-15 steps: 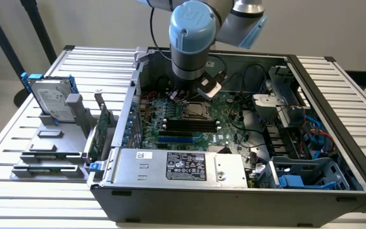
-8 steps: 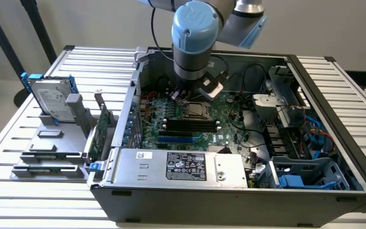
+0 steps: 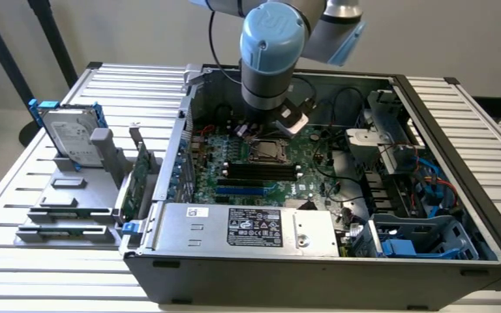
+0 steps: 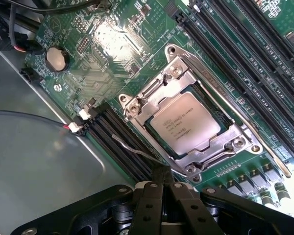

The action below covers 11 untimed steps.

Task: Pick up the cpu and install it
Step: 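Install the first cpu locking lever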

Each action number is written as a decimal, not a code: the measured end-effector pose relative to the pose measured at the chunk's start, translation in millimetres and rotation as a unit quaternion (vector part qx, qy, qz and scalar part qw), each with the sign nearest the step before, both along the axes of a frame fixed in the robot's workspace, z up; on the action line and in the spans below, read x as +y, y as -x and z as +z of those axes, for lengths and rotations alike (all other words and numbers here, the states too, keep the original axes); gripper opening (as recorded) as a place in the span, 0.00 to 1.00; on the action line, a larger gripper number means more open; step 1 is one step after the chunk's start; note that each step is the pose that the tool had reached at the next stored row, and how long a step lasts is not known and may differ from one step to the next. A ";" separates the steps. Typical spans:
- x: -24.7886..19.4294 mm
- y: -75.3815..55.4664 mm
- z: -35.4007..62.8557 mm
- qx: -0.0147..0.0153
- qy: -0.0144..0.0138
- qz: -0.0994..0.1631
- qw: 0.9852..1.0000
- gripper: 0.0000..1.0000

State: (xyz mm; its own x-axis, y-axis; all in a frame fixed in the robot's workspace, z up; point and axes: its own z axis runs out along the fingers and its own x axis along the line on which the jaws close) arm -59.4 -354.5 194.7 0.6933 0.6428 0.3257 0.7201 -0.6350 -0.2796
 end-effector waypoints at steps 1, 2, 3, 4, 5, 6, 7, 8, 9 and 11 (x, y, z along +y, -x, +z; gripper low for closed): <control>0.0 -1.0 -0.1 0.001 0.000 0.000 1.000 0.11; 0.0 -1.9 -0.1 0.002 0.000 0.000 1.000 0.11; 0.0 -2.4 -0.2 0.004 0.000 0.000 1.000 0.11; 0.0 -2.7 -0.3 0.005 0.000 0.000 1.000 0.11; 0.0 -2.8 -0.4 0.007 0.000 0.000 1.000 0.11; 0.0 -2.9 -0.5 0.009 0.000 0.000 1.000 0.11; 0.0 -3.0 -0.6 0.011 0.000 0.000 1.000 0.11; 0.0 -3.1 -0.7 0.013 0.000 0.000 1.000 0.11; 0.0 -3.2 -0.8 0.015 0.000 0.000 1.000 0.11; 0.1 -4.0 -0.9 0.017 0.000 0.000 1.000 0.11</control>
